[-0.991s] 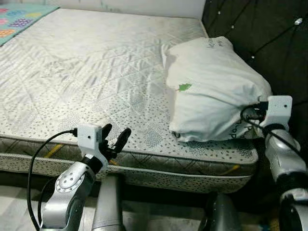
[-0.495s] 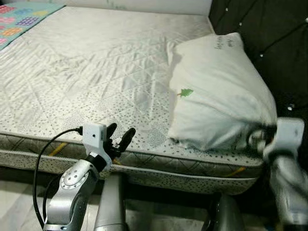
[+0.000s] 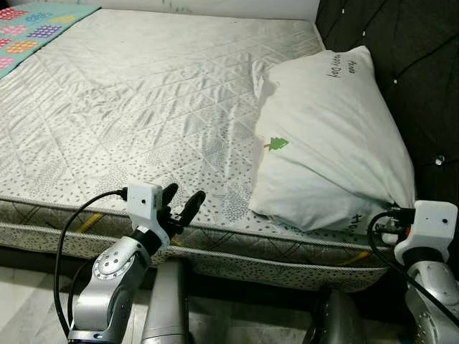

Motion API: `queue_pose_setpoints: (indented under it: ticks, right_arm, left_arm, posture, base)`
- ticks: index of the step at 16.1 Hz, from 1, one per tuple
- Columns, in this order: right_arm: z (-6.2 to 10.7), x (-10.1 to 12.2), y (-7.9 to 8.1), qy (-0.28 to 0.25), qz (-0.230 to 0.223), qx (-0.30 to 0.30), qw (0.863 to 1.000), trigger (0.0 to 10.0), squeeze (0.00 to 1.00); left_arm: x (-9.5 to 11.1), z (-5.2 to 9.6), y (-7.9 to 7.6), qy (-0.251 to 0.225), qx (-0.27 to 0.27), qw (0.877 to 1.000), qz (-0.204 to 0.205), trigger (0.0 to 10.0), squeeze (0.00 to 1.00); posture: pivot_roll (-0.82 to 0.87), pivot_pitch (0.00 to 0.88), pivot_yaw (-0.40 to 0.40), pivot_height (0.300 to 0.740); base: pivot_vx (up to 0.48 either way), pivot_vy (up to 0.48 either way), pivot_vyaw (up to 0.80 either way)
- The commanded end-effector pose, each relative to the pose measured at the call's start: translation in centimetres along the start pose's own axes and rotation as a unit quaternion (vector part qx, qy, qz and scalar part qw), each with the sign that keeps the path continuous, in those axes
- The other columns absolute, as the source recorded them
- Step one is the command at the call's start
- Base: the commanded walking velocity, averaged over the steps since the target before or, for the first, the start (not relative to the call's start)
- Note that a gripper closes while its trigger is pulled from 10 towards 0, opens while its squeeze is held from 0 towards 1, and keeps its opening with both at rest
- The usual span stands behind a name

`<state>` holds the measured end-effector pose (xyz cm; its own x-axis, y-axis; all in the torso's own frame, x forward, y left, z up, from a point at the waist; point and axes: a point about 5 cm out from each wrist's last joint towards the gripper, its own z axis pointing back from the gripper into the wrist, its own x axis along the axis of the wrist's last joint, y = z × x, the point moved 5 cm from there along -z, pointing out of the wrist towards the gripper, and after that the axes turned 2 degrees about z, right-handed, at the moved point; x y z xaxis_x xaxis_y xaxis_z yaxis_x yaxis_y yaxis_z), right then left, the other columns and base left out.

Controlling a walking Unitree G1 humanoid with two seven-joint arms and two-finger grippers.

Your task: Clean up the room

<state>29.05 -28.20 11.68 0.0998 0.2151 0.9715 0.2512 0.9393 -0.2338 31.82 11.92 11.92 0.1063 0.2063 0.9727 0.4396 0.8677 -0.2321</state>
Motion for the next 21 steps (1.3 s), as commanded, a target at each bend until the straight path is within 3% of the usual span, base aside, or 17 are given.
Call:
queue_pose_setpoints:
  ticks: [1, 4, 9, 12, 13, 14, 16, 18, 21]
  right_arm:
    - [1.2, -0.8, -2.5, 0.018, 0.027, -0.023, 0.999, 0.0, 0.00]
    - [1.2, -0.8, -4.1, 0.024, 0.044, -0.038, 0.998, 0.0, 0.00]
    - [1.2, -1.1, -3.6, 0.027, 0.047, -0.034, 0.998, 0.0, 0.00]
    - [-3.9, 2.2, -5.7, -0.016, 0.064, -0.051, 0.997, 0.0, 0.00]
    - [-3.9, 2.2, -5.7, -0.016, 0.064, -0.051, 0.997, 0.0, 0.00]
    - [-6.2, 4.7, -7.0, -0.039, 0.068, -0.065, 0.995, 0.0, 0.00]
    - [-8.8, 8.2, -8.1, -0.067, 0.083, -0.066, 0.992, 0.0, 0.00]
    - [-10.3, 9.7, -7.1, -0.074, 0.103, -0.036, 0.991, 0.0, 0.00]
    - [-11.5, 8.9, -5.2, -0.064, 0.093, -0.003, 0.994, 0.0, 0.00]
  left_arm:
    - [0.1, -0.1, -0.1, -0.001, -0.004, 1.000, -0.005, 10.0, 0.00]
    - [0.0, -0.1, 0.0, 0.000, -0.004, 1.000, -0.006, 10.0, 0.00]
    - [0.1, -0.1, 0.0, -0.001, -0.004, 1.000, -0.005, 10.0, 0.00]
    - [0.2, -0.2, 0.1, -0.003, -0.002, 1.000, -0.007, 10.0, 0.00]
    - [0.2, -0.2, 0.1, -0.003, -0.002, 1.000, -0.007, 10.0, 0.00]
    - [0.2, -0.2, 0.0, -0.004, -0.001, 1.000, -0.007, 10.0, 0.00]
    - [0.2, 0.0, 0.2, -0.005, 0.004, 1.000, -0.007, 10.0, 0.00]
    - [0.2, 0.1, 0.3, -0.004, 0.006, 1.000, -0.008, 10.0, 0.00]
    - [0.4, -0.2, 0.1, -0.003, 0.000, 1.000, -0.010, 10.0, 0.00]
  posture:
    - [-0.06, 0.014, -0.005, 0.480]
    - [-0.07, 0.017, -0.004, 0.480]
    - [-0.06, 0.018, -0.003, 0.480]
    - [-0.05, 0.017, -0.004, 0.480]
    - [-0.05, 0.017, -0.004, 0.480]
    - [-0.04, 0.018, -0.009, 0.480]
    - [-0.04, 0.019, -0.012, 0.480]
    - [-0.04, 0.023, -0.003, 0.480]
    - [-0.04, 0.019, 0.004, 0.480]
  base:
    - [0.000, 0.000, 0.00]
    - [0.000, 0.000, 0.00]
    - [0.000, 0.000, 0.00]
    - [0.000, 0.000, 0.00]
    - [0.000, 0.000, 0.00]
    - [0.000, 0.000, 0.00]
    - [0.000, 0.000, 0.00]
    - [0.000, 0.000, 0.00]
    - [0.000, 0.000, 0.00]
